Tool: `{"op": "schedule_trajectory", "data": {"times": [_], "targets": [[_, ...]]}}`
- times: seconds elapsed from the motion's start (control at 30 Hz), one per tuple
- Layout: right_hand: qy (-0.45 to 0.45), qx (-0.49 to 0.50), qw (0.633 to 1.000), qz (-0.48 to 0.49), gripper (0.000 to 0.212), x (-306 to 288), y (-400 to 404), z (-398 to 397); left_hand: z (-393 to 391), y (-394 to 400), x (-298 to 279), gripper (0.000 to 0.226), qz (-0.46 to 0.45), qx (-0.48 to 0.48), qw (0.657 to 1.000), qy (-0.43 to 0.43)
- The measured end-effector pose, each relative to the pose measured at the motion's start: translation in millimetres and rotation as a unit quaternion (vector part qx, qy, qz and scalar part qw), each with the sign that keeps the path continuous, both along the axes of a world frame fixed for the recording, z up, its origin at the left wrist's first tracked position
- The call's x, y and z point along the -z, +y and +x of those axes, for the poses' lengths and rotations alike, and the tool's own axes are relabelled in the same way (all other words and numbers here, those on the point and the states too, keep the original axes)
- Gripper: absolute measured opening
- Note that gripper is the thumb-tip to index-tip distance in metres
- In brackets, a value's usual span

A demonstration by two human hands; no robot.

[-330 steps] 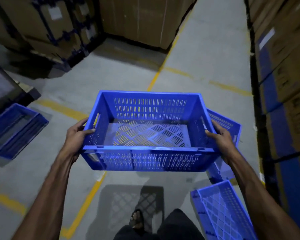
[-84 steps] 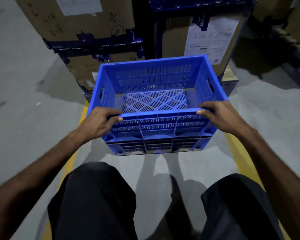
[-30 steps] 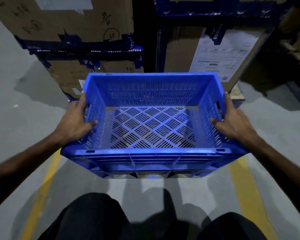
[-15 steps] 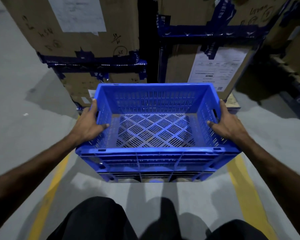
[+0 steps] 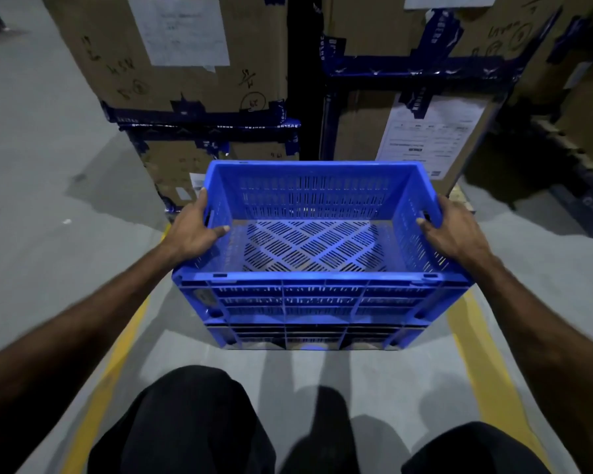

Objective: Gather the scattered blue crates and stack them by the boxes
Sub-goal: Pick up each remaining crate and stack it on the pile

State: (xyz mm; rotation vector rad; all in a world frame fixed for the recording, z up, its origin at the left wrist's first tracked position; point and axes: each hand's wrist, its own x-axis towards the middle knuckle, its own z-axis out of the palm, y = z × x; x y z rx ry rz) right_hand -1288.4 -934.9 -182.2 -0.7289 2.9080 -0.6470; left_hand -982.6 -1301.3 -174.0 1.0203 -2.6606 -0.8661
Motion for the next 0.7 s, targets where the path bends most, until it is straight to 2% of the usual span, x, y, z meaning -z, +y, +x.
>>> {"op": "schedule_trajectory", "data": {"times": [0.23, 0.37, 0.5, 0.63, 0.7], "targets": [[0.030, -0.017, 0.999, -0.038, 0.042, 8.8, 5.3, -11.4, 3.4, 9.0, -2.9, 0.086, -0.077, 0.035, 0.995, -0.062], [0.020, -0.039, 0.998, -0.045, 0.051, 20.4, 14.7, -12.6, 11.8, 2.5, 13.8, 0.097, -0.138, 0.061, 0.983, -0.102], [-0.010, -0.028, 0.998, -0.048, 0.045, 23.6, 34.4, 15.0, 24.6, 14.8, 6.4, 0.096, -0.133, 0.083, 0.981, -0.117], [-0.076, -0.001, 0.995, -0.068, 0.061, 9.6, 57.7, 66.5, 53.9, 46.3, -20.0, 0.099, -0.094, 0.106, 0.981, -0.129], [-0.098, 0.000, 0.993, -0.065, 0.073, 0.4, 71.1, 91.3, 79.6, 63.5, -33.1, 0.095, -0.104, 0.134, 0.977, -0.126]]}}
